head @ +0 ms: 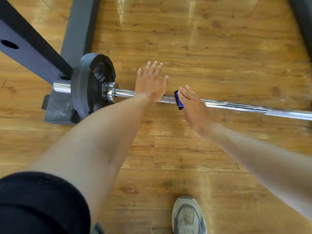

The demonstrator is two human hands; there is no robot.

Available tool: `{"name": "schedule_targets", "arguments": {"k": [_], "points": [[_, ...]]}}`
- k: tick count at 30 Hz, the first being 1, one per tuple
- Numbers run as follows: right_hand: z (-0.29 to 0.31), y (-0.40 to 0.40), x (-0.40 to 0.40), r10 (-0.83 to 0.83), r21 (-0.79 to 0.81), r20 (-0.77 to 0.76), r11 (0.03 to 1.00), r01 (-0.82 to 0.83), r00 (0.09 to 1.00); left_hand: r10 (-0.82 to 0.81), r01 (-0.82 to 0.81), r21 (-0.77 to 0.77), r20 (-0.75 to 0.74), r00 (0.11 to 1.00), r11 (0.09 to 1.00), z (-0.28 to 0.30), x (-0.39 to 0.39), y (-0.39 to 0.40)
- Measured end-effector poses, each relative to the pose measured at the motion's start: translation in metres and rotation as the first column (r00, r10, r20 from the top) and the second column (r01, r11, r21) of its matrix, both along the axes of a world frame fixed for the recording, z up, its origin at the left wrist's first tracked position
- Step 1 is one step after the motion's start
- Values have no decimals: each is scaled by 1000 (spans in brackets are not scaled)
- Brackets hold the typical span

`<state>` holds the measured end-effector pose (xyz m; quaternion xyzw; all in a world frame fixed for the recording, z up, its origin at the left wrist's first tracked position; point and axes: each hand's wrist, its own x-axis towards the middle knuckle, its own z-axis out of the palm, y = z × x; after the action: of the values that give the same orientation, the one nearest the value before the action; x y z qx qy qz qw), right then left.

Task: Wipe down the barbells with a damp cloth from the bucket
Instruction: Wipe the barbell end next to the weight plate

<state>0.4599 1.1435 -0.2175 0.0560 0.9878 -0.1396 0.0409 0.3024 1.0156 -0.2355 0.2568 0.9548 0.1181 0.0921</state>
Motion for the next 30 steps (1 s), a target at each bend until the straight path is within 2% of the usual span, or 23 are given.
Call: {"name": "schedule_targets", "arguments": {"k": [2,4,8,10,14,17,19,22,24,28,30], "points": [[-9,-14,6,-79,-47,-104,996,75,991,44,-44,63,3,999,997,1,2,-2],[-18,-28,6,-116,-111,-203,989,95,972,30,-22,105,-76,997,994,1,3,-1],[-15,-49,-6,-86,-162,-247,986,47,965,25,-6,151,-124,992,989,-2,-1,-1],[-15,-42,0,-177,-167,-256,976,137,950,29,-2,173,-156,987,985,-3,1,-2],[-19,-47,10,-430,-236,-216,894,381,876,5,35,201,-192,981,979,-5,2,-1],[-22,-65,-4,-379,-228,-261,918,325,888,26,19,225,-196,980,974,-5,1,-2],[-24,-50,5,-326,-183,-285,942,282,901,41,5,199,-226,973,980,-4,5,-2],[-19,-2,34,-446,-82,-229,895,439,865,1,25,77,-327,945,997,-1,10,-1],[-17,5,40,-509,-96,-208,861,500,835,-14,26,29,-353,936,999,3,16,4],[-20,-17,28,-300,-126,-263,953,275,917,20,15,131,-266,964,991,4,49,27],[-21,-2,39,-294,-105,-252,955,276,922,1,22,100,-229,973,995,1,59,34]]}}
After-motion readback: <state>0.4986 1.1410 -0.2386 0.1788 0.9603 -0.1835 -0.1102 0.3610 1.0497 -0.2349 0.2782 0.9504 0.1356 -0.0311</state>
